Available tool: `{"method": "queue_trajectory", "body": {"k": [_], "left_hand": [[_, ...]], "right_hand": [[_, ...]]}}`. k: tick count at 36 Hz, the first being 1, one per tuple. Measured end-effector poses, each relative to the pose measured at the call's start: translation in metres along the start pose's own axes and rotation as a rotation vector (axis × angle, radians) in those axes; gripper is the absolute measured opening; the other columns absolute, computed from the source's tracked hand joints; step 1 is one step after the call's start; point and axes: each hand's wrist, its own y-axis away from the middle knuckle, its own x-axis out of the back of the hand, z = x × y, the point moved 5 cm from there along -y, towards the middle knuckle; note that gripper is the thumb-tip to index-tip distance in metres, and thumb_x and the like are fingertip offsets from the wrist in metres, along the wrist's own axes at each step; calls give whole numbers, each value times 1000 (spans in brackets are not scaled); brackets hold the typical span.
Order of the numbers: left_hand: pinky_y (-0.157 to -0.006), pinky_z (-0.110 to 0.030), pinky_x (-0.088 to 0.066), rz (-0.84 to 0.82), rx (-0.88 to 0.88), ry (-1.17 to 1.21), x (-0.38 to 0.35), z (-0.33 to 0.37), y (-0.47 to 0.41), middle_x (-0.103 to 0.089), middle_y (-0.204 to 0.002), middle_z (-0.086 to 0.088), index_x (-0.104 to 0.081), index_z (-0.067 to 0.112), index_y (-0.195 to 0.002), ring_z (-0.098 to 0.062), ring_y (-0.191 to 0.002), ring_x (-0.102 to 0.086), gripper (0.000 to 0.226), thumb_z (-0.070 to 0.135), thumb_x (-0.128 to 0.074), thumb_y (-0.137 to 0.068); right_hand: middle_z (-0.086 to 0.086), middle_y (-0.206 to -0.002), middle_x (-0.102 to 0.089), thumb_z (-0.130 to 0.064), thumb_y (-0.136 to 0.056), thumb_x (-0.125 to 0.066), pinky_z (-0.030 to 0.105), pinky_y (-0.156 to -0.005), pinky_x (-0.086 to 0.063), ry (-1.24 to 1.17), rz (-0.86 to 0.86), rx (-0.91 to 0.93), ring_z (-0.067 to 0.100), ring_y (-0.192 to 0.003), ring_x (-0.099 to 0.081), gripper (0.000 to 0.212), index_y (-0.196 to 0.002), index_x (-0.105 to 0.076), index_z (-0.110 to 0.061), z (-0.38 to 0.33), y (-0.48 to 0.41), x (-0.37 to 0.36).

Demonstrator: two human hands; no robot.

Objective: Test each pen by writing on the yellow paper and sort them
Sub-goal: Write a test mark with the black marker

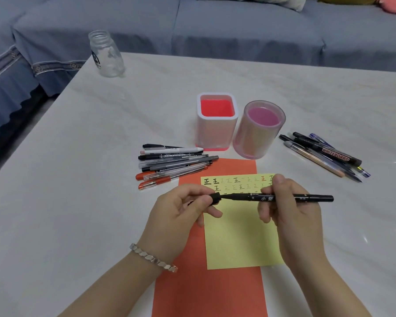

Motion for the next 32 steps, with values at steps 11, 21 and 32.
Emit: {"method": "queue_trajectory", "body": {"k": [11,21,32], "left_hand": [[-58,-10,-38,-160,-131,-403,-18,11,2,-53,-64,10,-50,37,-82,3,-58,-46,24,14,-56,-88],[-50,-19,-35,-272,-19,-173,-25,8,-18,-48,-49,14,-54,20,-74,-5,-46,-39,10,30,-54,-74],[-53,-24,-36,-538,91,-326,-48,1,-32,-48,-53,11,-48,22,-79,-11,-51,-40,12,25,-52,-91]], "right_hand": [[10,-36,-49,-49,-88,-48,16,-39,-34,26,-75,-98,14,-33,-37,55,-49,-55,-12,-8,-3,-5],[4,-41,-55,-27,-79,-49,13,-41,-33,109,-318,39,9,-34,-37,31,-58,-57,-6,-16,-10,-10],[4,-45,-60,-12,-88,-60,16,-41,-36,249,-471,-30,9,-34,-41,31,-57,-62,-15,-7,-26,3]]}}
